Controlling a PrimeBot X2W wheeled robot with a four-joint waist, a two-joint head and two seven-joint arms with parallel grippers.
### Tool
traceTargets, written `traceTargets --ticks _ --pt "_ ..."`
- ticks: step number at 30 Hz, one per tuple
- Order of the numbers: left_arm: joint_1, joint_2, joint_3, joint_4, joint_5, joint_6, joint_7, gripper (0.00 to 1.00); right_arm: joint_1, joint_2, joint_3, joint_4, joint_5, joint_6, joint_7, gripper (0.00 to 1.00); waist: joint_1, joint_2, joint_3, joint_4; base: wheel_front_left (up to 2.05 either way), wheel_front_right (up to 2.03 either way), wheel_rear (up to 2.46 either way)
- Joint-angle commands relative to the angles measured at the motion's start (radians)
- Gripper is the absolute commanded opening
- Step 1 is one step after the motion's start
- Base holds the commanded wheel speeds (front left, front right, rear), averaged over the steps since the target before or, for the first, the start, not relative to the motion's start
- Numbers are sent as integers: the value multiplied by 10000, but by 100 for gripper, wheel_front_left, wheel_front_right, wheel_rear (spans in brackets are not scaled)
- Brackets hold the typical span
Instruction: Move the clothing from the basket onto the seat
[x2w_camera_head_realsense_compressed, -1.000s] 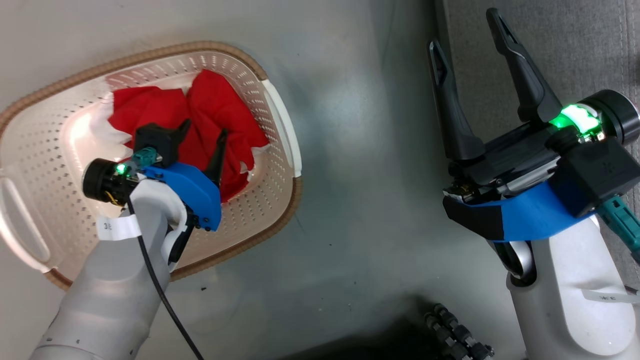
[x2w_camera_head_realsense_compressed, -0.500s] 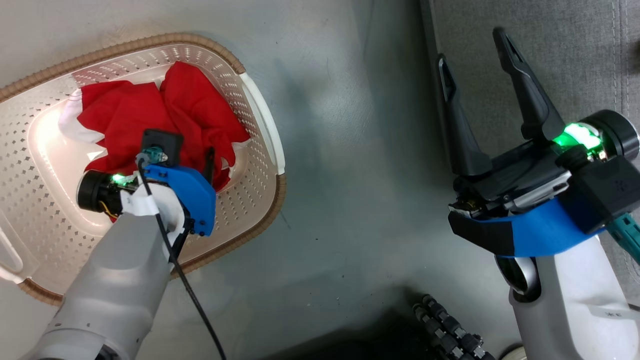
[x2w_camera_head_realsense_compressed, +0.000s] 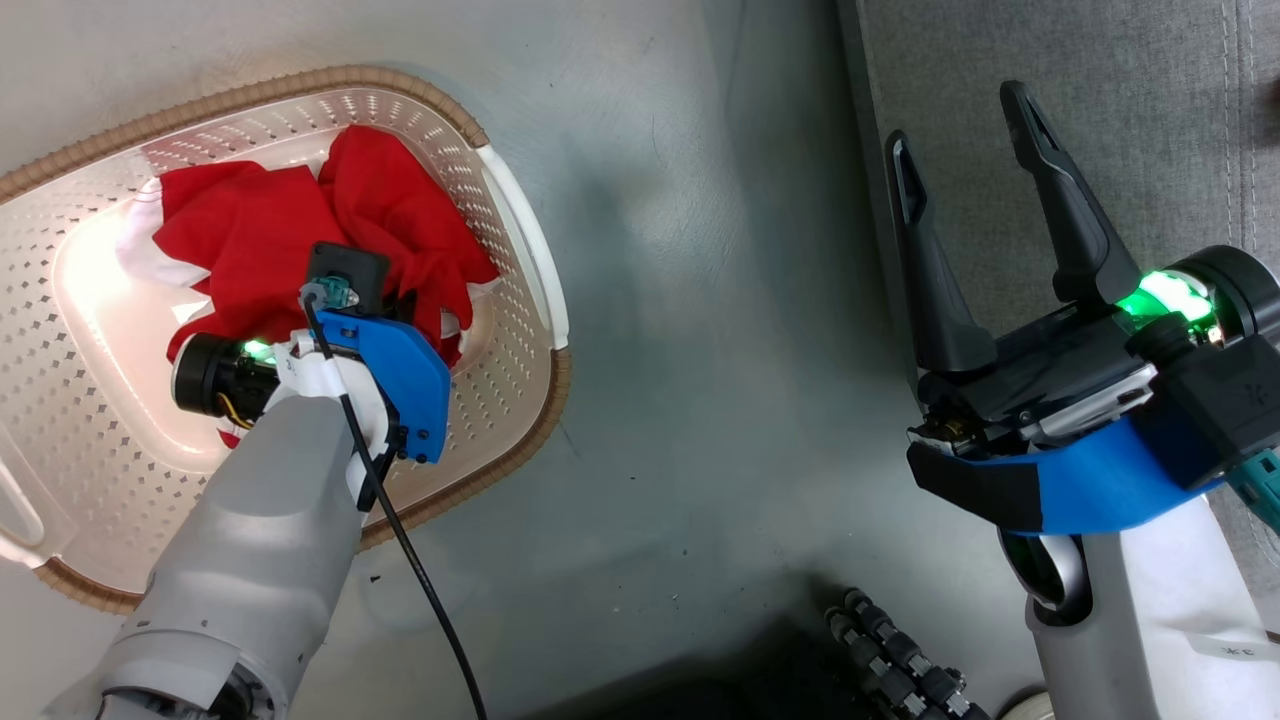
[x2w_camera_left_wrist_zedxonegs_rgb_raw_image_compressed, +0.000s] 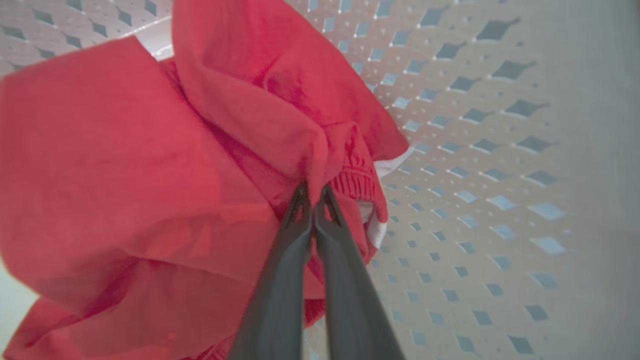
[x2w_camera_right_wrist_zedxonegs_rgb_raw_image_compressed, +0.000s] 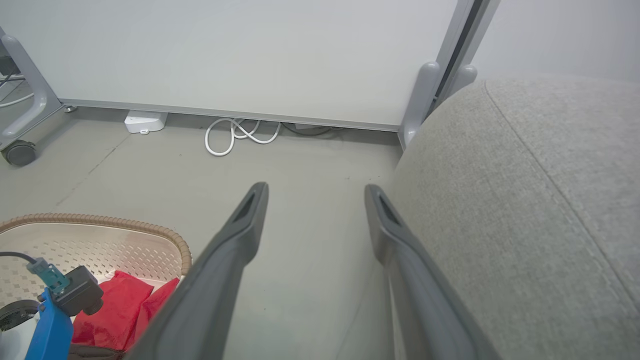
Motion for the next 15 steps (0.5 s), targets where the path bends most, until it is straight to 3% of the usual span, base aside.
traceTargets --ticks 1,15 --pt "-183 -9 -13 62 -47 -25 -19 0 49 13 -9 -46 67 1 -13 100 0 0 -9 10 0 0 0" --pt "-312 75 -8 326 -304 -138 -209 0 -346 11 158 255 117 1 -85 100 0 0 -340 -49 0 0 0"
